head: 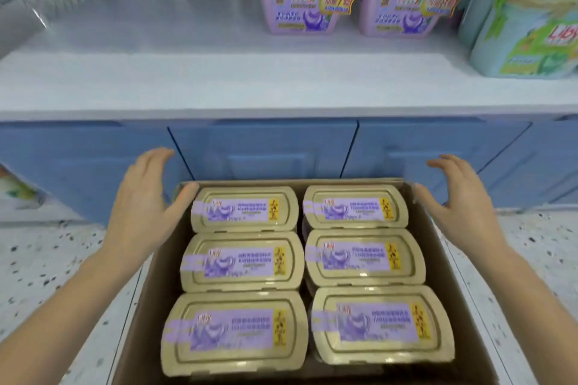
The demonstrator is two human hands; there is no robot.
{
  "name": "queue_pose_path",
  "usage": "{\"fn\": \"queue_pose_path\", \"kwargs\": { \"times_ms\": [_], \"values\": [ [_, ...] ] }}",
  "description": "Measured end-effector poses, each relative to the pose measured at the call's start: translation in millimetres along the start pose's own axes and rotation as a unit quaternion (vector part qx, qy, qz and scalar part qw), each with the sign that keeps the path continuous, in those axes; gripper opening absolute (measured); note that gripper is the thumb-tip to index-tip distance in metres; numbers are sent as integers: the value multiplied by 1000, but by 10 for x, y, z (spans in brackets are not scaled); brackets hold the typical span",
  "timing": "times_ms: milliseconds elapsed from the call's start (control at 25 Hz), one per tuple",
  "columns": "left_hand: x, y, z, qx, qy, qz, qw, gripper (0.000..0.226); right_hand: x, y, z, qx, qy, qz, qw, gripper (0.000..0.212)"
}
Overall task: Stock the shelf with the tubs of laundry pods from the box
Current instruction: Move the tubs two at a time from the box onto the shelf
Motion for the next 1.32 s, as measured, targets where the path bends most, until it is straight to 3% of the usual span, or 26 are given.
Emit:
{"fn": "queue_pose_path", "kwargs": {
  "times_ms": [160,320,480,560,680,760,960,1200,1320],
  "values": [
    [160,573,-377,94,5,23,995,66,-190,482,-360,72,-16,-53,996,43],
    [309,940,-773,208,32,79,974,58,-465,825,-608,127,-25,-164,978,54],
    [261,976,-873,226,116,133,958,50,-610,905,-765,151,-77,-239,956,51],
    [288,991,-941,251,157,190,936,43,-611,909,-774,140,-97,-258,951,47],
    [330,1147,-1061,313,256,287,868,31,-695,943,-817,148,-97,-311,934,49],
    [342,1227,-1079,306,292,337,841,32,-751,970,-842,157,-111,-350,917,53],
    [372,1215,-1043,231,305,350,855,34,-754,964,-815,155,-155,-352,910,43],
    [355,1080,-782,169,215,296,915,49,-603,876,-576,112,-136,-282,943,40],
    [376,898,-578,128,303,313,891,35,-400,671,-267,80,-131,-255,955,47]
  ]
}}
Point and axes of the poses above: each hand's wrist, its own y-axis away from the middle knuckle, its own z-axis out of the back of the hand, x = y × z, the point moved 7 cm from there along -y, towards the middle knuckle, and after that the axes turned 10 degrees about -y, right-handed, at the moved point
